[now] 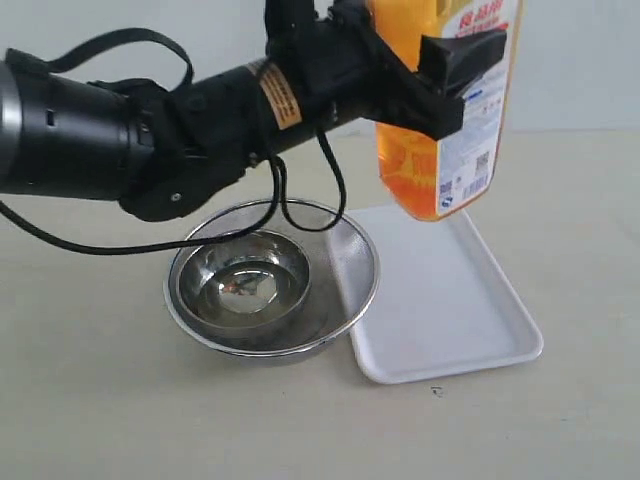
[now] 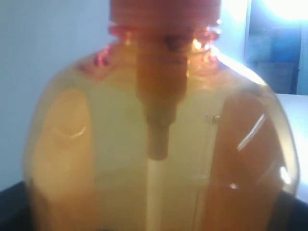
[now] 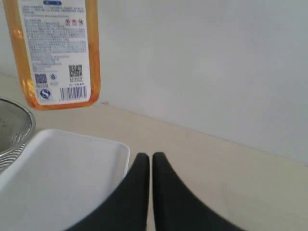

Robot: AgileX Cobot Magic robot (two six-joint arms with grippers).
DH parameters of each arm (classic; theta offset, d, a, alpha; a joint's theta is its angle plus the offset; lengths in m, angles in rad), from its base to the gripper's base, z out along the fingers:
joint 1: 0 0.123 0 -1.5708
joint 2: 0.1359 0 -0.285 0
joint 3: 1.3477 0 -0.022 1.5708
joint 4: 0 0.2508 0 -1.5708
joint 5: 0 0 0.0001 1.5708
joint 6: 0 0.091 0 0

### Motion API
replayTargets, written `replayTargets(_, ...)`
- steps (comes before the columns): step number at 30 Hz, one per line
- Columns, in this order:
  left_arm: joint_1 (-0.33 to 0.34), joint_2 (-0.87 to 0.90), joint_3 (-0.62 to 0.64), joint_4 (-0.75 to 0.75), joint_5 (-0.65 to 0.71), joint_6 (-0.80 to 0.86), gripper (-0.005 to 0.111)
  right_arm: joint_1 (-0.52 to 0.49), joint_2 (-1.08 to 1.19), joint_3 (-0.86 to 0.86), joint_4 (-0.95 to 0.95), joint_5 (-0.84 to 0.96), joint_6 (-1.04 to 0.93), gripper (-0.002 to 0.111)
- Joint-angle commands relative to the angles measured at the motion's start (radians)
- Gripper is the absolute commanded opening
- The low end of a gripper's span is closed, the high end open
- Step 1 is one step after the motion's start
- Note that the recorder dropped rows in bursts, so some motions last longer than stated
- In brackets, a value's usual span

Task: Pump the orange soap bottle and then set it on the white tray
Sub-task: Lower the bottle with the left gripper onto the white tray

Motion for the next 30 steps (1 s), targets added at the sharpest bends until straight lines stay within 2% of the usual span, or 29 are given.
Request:
replayTargets(1, -0.027, 0.053, -0.051, -0.021, -0.076, -0.008, 0.005, -0.002, -0.006, 0.0, -0.001, 0.0, 0.0, 0.0)
replayTargets(4, -0.029, 0.101, -0.061, -0.023, -0.084, -0.008, 0.005, -0.002, -0.006, 0.0, -0.001, 0.0, 0.0, 0.0)
replayTargets(10, -0.029, 0.193, -0.063, -0.03, -0.208, -0.003, 0.005, -0.002, -0.006, 0.0, -0.001, 0.0, 0.0, 0.0)
replayTargets(17, -0.029, 0.259, -0.083, -0.079, -0.142, 0.052, 0.005, -0.002, -0.006, 0.0, -0.001, 0.0, 0.0, 0.0)
replayTargets(30, -0.031, 0.291, -0.083, -0.117, -0.136, 0.074, 0.005, -0.002, -0.006, 0.0, -0.001, 0.0, 0.0, 0.0)
